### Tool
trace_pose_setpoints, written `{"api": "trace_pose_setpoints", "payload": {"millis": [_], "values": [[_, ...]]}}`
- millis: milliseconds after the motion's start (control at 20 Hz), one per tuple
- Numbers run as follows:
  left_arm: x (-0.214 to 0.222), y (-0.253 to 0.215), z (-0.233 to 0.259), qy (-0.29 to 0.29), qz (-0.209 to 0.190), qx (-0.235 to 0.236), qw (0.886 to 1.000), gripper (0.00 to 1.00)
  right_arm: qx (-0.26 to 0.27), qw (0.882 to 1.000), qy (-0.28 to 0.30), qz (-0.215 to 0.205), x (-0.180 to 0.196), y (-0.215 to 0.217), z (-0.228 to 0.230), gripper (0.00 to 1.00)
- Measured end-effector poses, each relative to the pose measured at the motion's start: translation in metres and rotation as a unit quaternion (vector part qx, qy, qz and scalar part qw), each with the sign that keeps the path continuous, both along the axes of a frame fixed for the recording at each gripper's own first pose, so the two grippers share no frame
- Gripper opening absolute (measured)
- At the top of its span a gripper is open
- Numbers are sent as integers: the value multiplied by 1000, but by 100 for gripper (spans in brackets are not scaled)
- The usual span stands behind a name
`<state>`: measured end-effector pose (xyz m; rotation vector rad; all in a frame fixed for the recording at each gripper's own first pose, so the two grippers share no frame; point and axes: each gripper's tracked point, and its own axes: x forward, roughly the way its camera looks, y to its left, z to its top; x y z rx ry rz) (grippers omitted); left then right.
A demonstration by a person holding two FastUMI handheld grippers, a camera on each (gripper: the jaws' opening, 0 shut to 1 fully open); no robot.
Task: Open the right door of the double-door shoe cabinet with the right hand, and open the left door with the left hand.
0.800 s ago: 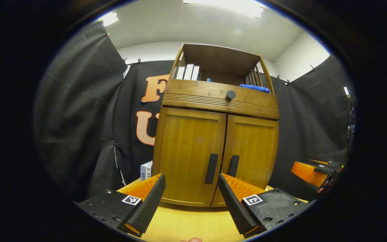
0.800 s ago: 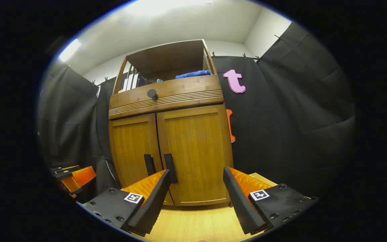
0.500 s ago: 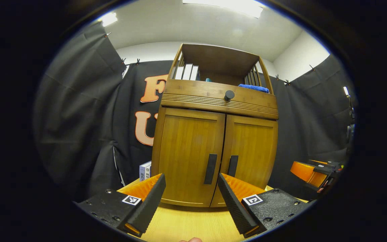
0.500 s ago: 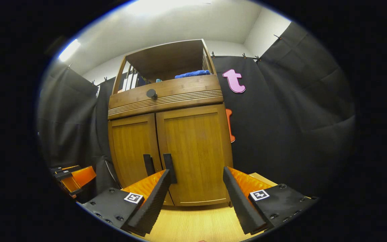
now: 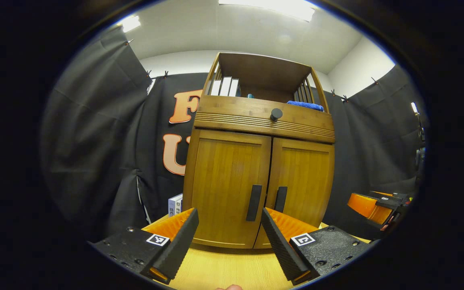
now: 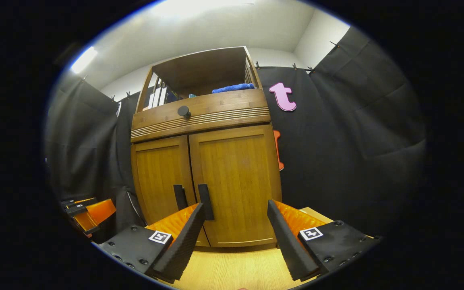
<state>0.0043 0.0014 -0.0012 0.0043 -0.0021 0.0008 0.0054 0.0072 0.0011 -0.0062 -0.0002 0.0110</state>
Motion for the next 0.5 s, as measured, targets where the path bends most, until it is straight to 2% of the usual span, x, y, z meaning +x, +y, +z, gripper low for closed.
{"api": "trace_pose_setpoints", "payload": {"millis": [50,100,200,400,450,500], "values": [[-1,0,-1,1,0,0,1000,92,-1,1000,0,0,1,0,0,100],[-1,0,0,0,-1,0,1000,95,-3,1000,-1,0,2,1,1,100],[-1,0,2,-2,0,1,1000,92,-4,1000,-3,1,1,1,3,100],[-1,1,2,-3,-1,2,1000,92,-1,1000,-4,5,-1,3,4,100],[-1,1,2,-4,0,2,1000,92,-3,1000,-5,5,0,4,4,97],[-1,1,2,-4,1,1,1000,92,-4,1000,-6,4,0,3,5,100]]}}
